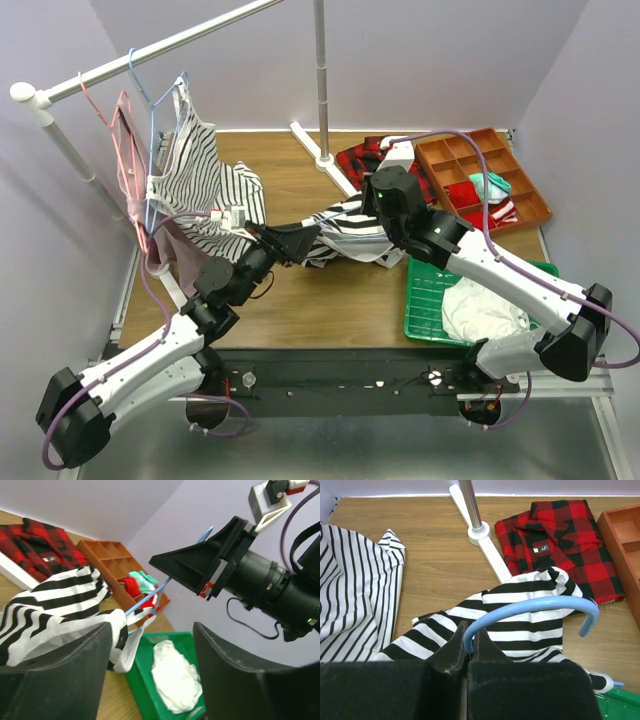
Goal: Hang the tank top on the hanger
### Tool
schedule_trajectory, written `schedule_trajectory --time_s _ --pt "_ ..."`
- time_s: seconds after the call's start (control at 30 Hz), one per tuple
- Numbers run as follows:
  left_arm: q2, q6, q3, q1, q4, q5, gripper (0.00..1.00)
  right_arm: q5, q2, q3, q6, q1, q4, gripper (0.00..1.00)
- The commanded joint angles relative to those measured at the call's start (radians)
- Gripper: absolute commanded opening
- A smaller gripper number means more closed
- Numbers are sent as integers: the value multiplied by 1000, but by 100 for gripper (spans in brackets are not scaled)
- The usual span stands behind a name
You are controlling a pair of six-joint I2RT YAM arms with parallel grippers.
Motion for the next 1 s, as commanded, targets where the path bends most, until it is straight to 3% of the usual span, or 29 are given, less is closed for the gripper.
schedule_trajectory --time_s 0.0,0.07,0.2,0.3,0.37,0.4,0.53,0.57,0.77,0.97 --pt "-85 121 67 5 -219 -14 75 35 -32 -43 26 9 -36 1" --pt "-111 173 104 5 -367 -28 73 43 -34 -58 26 8 -31 1" --pt "-129 239 203 5 -602 -46 56 46 -29 -94 27 8 -13 1" --pt "-118 273 228 5 -731 -59 37 35 -22 -106 40 8 -3 1" --pt "-105 293 234 5 -808 -92 15 25 -22 -111 43 8 9 1" --pt "-102 296 237 4 -827 -100 15 19 -19 -112 43 9 9 1" --pt "-43 371 296 5 -899 -112 21 25 3 -97 37 9 -12 1" --pt "-5 410 314 4 -925 -112 31 25 6 -91 35 9 -22 1" --pt "107 513 449 2 -982 -88 59 31 14 -51 -2 9 -36 1" --pt "200 687 601 2 -1101 -4 67 31 27 3 -49 9 -69 1"
